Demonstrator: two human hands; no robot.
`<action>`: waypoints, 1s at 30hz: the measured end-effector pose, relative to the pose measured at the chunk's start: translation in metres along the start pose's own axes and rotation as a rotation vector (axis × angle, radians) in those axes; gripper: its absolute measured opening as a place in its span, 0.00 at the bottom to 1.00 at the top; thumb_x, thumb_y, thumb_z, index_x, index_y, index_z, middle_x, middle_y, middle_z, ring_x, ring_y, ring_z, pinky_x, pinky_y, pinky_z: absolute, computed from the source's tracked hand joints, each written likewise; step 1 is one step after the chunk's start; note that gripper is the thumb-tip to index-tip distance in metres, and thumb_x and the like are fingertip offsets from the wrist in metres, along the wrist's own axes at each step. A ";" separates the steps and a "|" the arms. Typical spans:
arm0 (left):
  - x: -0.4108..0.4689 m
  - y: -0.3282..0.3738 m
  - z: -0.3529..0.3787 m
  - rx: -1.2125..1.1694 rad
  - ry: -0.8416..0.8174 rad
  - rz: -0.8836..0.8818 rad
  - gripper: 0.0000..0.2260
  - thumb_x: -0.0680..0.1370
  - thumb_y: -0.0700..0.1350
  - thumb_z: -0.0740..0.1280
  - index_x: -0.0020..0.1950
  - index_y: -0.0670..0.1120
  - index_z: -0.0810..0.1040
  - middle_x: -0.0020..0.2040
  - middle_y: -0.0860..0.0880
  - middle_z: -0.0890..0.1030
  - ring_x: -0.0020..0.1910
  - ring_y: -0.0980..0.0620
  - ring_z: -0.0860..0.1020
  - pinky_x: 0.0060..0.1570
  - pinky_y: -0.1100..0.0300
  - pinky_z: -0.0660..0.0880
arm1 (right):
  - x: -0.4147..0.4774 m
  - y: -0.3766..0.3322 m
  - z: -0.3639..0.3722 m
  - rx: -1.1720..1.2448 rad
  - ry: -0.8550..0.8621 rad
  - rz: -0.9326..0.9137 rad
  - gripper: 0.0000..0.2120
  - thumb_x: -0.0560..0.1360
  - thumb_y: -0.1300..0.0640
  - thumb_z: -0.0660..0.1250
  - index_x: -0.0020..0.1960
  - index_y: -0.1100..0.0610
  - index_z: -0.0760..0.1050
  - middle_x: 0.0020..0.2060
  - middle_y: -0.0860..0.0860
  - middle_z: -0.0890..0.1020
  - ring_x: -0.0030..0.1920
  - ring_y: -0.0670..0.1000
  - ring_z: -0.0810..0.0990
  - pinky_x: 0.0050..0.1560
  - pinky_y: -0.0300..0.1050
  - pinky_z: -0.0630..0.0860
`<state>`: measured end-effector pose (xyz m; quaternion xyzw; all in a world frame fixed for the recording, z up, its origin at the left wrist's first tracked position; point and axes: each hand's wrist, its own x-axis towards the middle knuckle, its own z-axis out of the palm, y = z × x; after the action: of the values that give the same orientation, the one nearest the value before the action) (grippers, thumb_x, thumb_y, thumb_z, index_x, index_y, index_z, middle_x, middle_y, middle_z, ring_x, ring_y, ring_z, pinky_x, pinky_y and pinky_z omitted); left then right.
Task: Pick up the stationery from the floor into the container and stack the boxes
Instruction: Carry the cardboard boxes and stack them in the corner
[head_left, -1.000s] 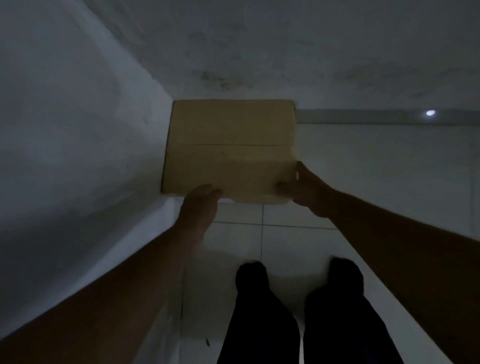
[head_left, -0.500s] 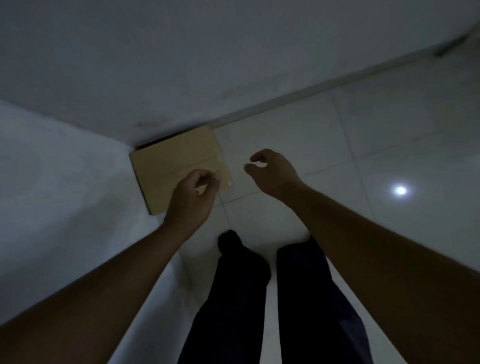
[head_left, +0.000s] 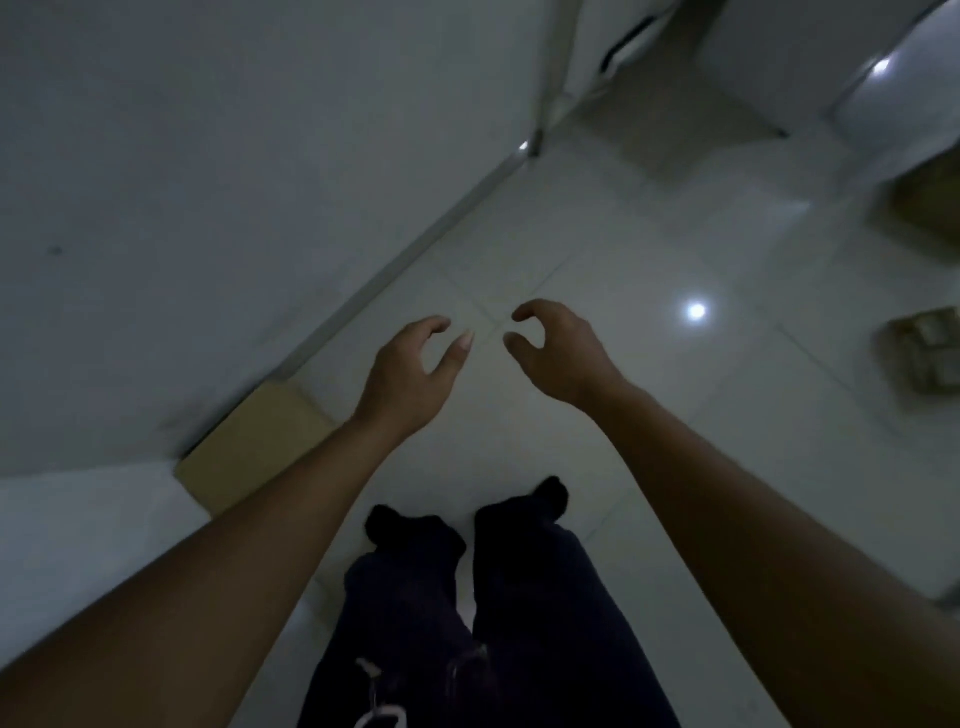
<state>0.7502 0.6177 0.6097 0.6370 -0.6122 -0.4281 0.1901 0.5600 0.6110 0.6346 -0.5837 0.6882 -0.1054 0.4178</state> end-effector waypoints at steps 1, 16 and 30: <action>0.005 0.031 0.017 0.019 -0.031 0.042 0.24 0.76 0.63 0.62 0.66 0.49 0.73 0.65 0.53 0.76 0.63 0.60 0.72 0.59 0.66 0.65 | -0.013 0.019 -0.030 0.013 0.042 0.025 0.19 0.78 0.49 0.63 0.65 0.56 0.70 0.67 0.53 0.72 0.66 0.52 0.70 0.58 0.37 0.61; 0.102 0.332 0.253 0.132 -0.403 0.529 0.21 0.76 0.59 0.64 0.63 0.49 0.74 0.62 0.52 0.77 0.58 0.61 0.71 0.57 0.65 0.66 | -0.107 0.254 -0.302 0.257 0.593 0.369 0.19 0.76 0.45 0.64 0.64 0.50 0.71 0.64 0.49 0.75 0.58 0.44 0.71 0.52 0.40 0.65; 0.213 0.592 0.483 0.220 -0.776 0.758 0.23 0.76 0.61 0.62 0.65 0.49 0.73 0.64 0.51 0.77 0.61 0.57 0.73 0.55 0.61 0.68 | -0.105 0.425 -0.521 0.527 0.942 0.672 0.18 0.75 0.47 0.66 0.62 0.52 0.73 0.62 0.50 0.76 0.57 0.45 0.71 0.54 0.40 0.65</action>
<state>-0.0160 0.4471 0.7258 0.1839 -0.8648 -0.4666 0.0239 -0.1109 0.6518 0.7409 -0.1046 0.8947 -0.3799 0.2101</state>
